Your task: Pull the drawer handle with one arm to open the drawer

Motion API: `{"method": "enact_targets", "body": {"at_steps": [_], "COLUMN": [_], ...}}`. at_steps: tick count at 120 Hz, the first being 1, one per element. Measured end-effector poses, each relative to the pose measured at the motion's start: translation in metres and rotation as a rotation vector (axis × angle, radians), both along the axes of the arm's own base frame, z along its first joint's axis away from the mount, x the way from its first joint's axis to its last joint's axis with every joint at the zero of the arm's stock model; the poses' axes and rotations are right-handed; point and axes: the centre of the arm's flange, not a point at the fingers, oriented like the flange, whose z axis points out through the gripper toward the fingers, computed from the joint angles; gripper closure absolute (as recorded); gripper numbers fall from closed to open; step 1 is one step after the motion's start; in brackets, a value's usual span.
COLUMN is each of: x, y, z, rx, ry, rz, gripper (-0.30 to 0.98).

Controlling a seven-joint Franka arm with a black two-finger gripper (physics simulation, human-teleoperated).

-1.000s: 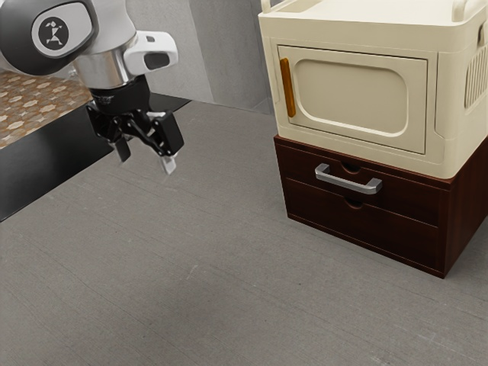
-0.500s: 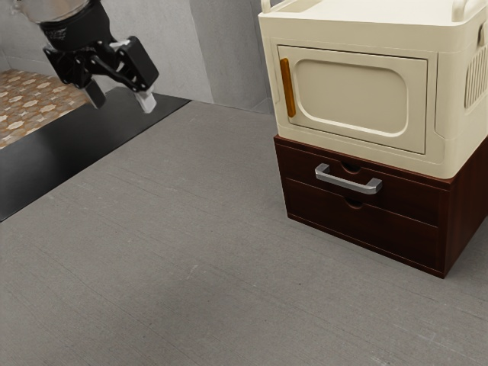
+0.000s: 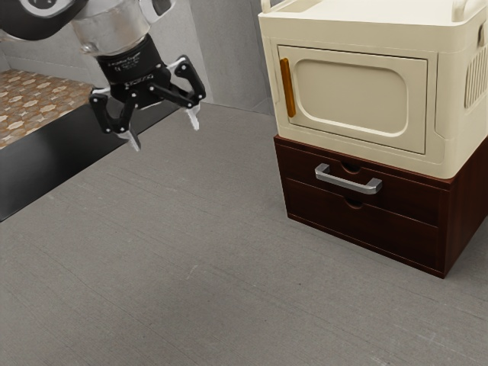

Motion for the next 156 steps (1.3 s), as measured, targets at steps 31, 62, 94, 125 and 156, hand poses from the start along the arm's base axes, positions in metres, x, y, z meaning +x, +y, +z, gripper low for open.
{"method": "enact_targets", "body": {"at_steps": [31,62,94,125,156], "x": [0.019,0.038,0.052,0.062,0.077], "y": [-0.001,-0.016,-0.022,-0.039,-0.059], "z": [-0.045,-0.075,-0.101,-0.114,-0.13], "rx": [-0.056,-0.131,-0.175,-0.229,-0.26], "ry": [-0.032,-0.096,-0.156,-0.196,-0.21], "rz": [0.16,0.246,0.317,0.347,0.353], "gripper": [0.0,0.02,0.01,0.0,0.0]}}
